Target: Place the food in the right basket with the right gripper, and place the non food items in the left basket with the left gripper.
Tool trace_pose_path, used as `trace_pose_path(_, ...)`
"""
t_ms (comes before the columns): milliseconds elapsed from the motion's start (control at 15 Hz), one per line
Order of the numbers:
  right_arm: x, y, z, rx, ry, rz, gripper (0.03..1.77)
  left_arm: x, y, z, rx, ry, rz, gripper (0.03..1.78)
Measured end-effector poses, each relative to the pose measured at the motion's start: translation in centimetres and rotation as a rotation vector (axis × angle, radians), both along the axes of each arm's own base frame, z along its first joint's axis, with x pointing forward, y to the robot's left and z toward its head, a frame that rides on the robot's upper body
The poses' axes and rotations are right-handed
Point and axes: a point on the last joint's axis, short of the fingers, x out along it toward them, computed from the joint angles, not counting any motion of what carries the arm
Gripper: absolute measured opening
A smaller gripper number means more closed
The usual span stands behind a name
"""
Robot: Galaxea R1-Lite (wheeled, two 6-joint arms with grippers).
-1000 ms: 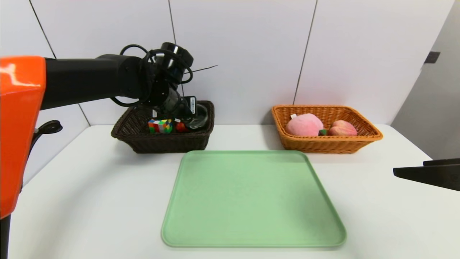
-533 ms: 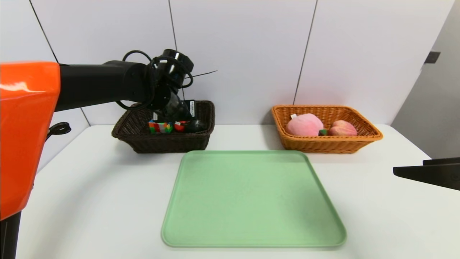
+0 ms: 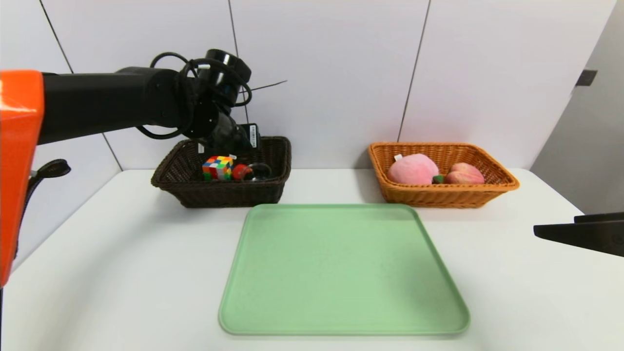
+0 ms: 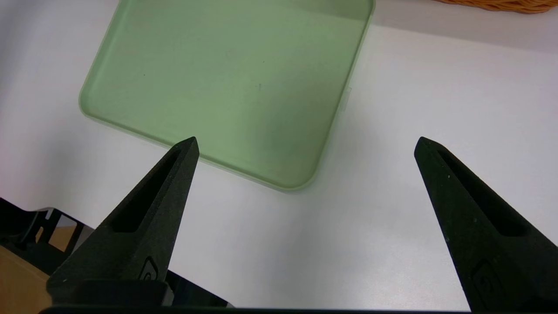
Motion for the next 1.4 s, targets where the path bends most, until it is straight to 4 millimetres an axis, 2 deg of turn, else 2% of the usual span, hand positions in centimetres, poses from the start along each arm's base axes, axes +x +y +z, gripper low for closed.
trace_pose_path(267, -0.1, 0.0, 0.2, -0.002, -0.010, -0.004, 1.71, -3.5, 1.6, 3.5, -0.009, -0.002, 0.007, 1.48)
trace_pose_path(467, -0.8, -0.2, 0.5, -0.007, -0.037, -0.006, 1.71, -7.8, 3.4, 5.8, -0.013, 0.034, 0.021, 1.55)
trace_pose_path(600, -1.6, -0.4, 0.7, -0.014, -0.063, -0.006, 1.71, -10.8, 4.7, 6.1, 0.004, 0.072, 0.027, 1.59)
trace_pose_path(800, -3.0, -0.7, 0.2, -0.038, -0.081, -0.028, 1.71, -15.8, 6.9, 5.4, 0.027, 0.115, 0.033, 1.62)
trace_pose_path(1000, -4.4, -1.0, -0.7, -0.082, -0.104, -0.034, 1.71, -21.0, 9.1, 3.7, 0.044, 0.149, 0.033, 1.65)
trace_pose_path(1133, -5.7, -1.3, -1.3, -0.116, -0.133, -0.043, 1.71, -23.8, 10.4, 2.1, 0.047, 0.151, 0.035, 1.66)
trace_pose_path(1400, -8.8, -2.1, -2.4, -0.149, -0.207, -0.082, 1.71, -28.0, 12.9, -0.4, 0.061, 0.087, 0.098, 1.67)
